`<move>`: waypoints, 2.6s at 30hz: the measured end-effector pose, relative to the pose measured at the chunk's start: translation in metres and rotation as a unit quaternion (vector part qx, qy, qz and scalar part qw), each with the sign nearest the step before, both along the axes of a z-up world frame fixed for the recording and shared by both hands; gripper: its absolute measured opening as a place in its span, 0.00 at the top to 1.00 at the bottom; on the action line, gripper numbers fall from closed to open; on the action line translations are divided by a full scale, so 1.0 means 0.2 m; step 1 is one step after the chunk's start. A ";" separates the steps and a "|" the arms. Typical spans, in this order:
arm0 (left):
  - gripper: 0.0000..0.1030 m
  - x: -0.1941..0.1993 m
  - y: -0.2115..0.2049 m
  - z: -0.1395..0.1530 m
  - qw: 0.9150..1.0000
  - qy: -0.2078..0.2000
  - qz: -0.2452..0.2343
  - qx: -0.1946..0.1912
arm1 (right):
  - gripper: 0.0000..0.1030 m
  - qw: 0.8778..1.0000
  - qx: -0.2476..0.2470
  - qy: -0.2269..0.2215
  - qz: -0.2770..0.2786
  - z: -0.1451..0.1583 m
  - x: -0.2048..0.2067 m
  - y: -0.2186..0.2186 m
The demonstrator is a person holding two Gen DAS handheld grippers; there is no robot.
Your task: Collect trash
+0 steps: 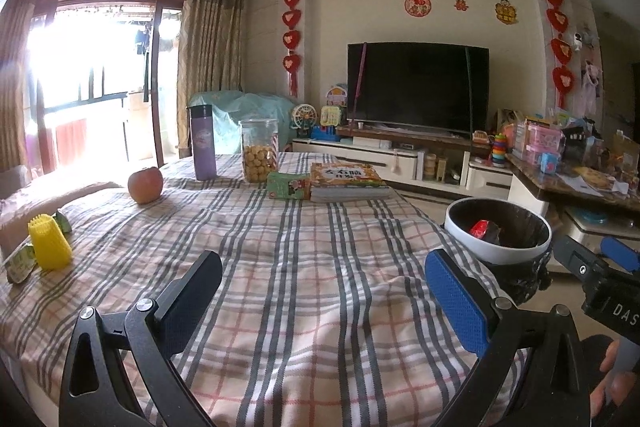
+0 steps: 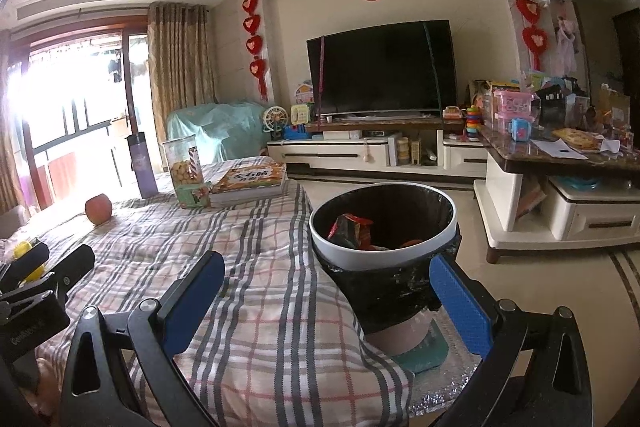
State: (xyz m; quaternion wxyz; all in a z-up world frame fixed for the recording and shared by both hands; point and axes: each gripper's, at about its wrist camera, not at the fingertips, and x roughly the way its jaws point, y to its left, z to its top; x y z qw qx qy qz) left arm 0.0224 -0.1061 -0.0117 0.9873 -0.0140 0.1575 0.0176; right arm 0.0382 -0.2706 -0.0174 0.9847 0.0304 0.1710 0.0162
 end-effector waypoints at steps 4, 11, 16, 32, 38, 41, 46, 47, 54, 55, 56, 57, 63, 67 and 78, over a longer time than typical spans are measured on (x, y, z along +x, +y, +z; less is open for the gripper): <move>0.01 0.00 0.00 -0.01 1.000 -0.005 -0.001 0.004 | 0.00 1.000 -0.001 -0.002 0.003 0.00 -0.01 0.01; 0.01 0.00 0.00 -0.01 1.000 -0.007 -0.003 0.003 | 0.00 1.000 0.000 -0.003 0.006 0.01 -0.01 0.02; 0.01 -0.01 0.00 -0.01 1.000 -0.005 -0.006 0.001 | 0.00 1.000 0.003 -0.003 0.008 0.01 -0.02 0.02; 0.01 -0.01 0.01 0.00 1.000 -0.001 -0.009 -0.001 | 0.00 1.000 0.003 -0.005 0.016 0.03 -0.02 0.04; 0.01 -0.01 0.01 0.00 1.000 0.000 -0.010 0.000 | 0.00 1.000 0.005 -0.003 0.017 0.03 -0.02 0.04; 0.01 -0.01 0.01 0.00 1.000 -0.001 -0.010 0.000 | 0.00 1.000 0.005 -0.003 0.018 0.03 -0.02 0.04; 0.01 -0.01 0.01 0.00 1.000 -0.002 -0.010 0.000 | 0.00 1.000 0.006 -0.003 0.018 0.03 -0.03 0.04; 0.01 -0.01 0.01 0.00 1.000 -0.001 -0.011 0.000 | 0.00 1.000 0.006 -0.003 0.018 0.03 -0.03 0.04; 0.01 -0.01 0.01 0.00 1.000 -0.001 -0.011 0.001 | 0.00 1.000 0.007 -0.004 0.020 0.03 -0.03 0.05; 0.01 -0.01 0.01 0.00 1.000 -0.001 -0.011 0.001 | 0.00 1.000 0.007 -0.004 0.021 0.03 -0.03 0.05; 0.01 -0.01 0.01 0.00 1.000 -0.001 -0.012 0.001 | 0.00 1.000 0.007 -0.004 0.021 0.03 -0.03 0.05; 0.01 -0.01 0.01 0.00 1.000 -0.001 -0.011 0.001 | 0.00 1.000 0.007 -0.004 0.020 0.03 -0.03 0.05; 0.01 -0.01 0.01 0.00 1.000 -0.001 -0.013 0.002 | 0.00 1.000 0.009 -0.004 0.021 0.04 -0.03 0.06; 0.01 -0.01 0.01 0.00 1.000 0.000 -0.014 0.003 | 0.00 1.000 0.010 -0.004 0.022 0.04 -0.03 0.06; 0.01 0.01 0.00 0.00 1.000 0.000 -0.017 0.007 | 0.00 1.000 0.014 -0.004 0.024 0.05 -0.02 0.06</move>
